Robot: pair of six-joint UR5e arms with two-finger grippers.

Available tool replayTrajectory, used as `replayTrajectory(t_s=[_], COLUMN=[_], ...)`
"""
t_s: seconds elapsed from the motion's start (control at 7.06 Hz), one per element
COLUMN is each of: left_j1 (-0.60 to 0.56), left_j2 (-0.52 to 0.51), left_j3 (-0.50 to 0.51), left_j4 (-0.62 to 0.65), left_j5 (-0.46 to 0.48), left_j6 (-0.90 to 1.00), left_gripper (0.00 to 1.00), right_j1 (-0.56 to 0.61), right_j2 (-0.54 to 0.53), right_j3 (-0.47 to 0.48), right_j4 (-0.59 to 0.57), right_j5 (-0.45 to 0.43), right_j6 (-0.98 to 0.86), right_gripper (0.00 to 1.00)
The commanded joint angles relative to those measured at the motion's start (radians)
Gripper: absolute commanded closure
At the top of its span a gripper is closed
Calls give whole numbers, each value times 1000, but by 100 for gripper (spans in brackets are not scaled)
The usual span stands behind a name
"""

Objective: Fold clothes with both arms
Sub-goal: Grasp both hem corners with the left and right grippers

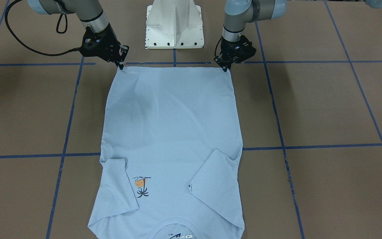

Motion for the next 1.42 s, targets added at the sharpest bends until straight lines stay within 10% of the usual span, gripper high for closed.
replayTrajectory(t_s=[0.0, 1.28], left_j1=[-6, 124], left_j2=[-1, 9], left_j3=[-18, -427], left_j4=[2, 385], left_j5=[-3, -17], left_j6=[4, 93], left_gripper=[100, 100], right_j1=[6, 70], right_j2=[0, -97], right_j3=[8, 188], right_j4=[0, -2], right_j5=[5, 399], right_j6=[0, 0], right_gripper=[100, 100])
